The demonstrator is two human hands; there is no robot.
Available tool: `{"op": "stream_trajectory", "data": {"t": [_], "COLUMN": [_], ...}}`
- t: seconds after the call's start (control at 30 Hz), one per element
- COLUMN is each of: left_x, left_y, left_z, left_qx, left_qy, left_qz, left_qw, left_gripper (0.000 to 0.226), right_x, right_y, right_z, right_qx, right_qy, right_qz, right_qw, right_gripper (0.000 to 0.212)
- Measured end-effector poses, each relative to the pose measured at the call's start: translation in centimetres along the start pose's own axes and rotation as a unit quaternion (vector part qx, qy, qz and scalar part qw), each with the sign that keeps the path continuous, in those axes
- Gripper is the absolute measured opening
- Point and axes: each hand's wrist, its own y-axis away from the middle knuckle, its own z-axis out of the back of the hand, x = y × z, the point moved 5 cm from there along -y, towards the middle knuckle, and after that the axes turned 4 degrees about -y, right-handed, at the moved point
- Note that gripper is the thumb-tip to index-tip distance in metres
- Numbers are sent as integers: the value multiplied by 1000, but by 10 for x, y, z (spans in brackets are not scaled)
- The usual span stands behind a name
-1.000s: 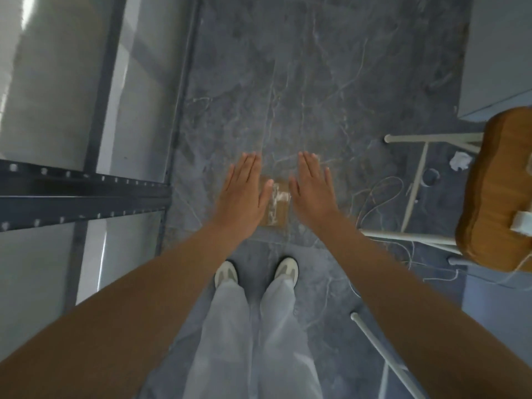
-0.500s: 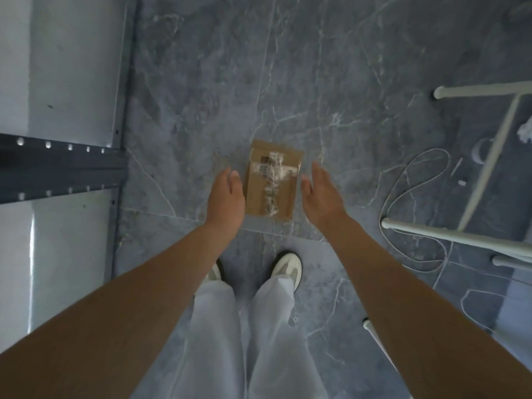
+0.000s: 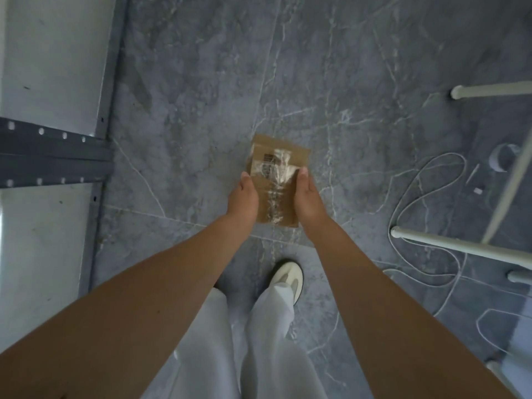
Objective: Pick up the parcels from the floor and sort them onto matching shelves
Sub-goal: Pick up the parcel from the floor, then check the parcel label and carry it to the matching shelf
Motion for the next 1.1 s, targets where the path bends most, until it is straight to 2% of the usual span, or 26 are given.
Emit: {"op": "stream_trajectory", "data": {"t": [0.2,0.33,0.47,0.57,0.67,0.8,0.97,1.1], "left_x": [-34,-82,-132,-168,-200,-235,-269,-285], "left_y": [64,126,199,265,338,428,549,627], "left_z": [32,66,106,143,179,225,264,286], "left_qx": [22,30,13,2,-9,-43,-45,-28], "left_qy": [-52,-69,-65,-63,-75,-101,-94,-65], "left_qz": [-23,-59,-99,-111,-158,-248,-335,-396], "left_qw": [998,995,993,992,985,962,937,916], "left_gripper": [62,61,59,64,67,63,61,62], "right_x": [29,89,168,240,301,360,423,463], "right_y": [50,102,164,224,288,367,469,540], "right_z": [20,42,69,89,114,152,193,217], "right_qx": [-1,1,21,40,58,66,49,20], "right_qy": [-21,-58,-43,-37,-52,-59,-83,-54], "right_qz": [-23,-27,24,57,80,118,187,256], "right_qw": [1000,998,999,997,994,989,978,965], "right_gripper": [63,64,69,54,45,59,56,52]}}
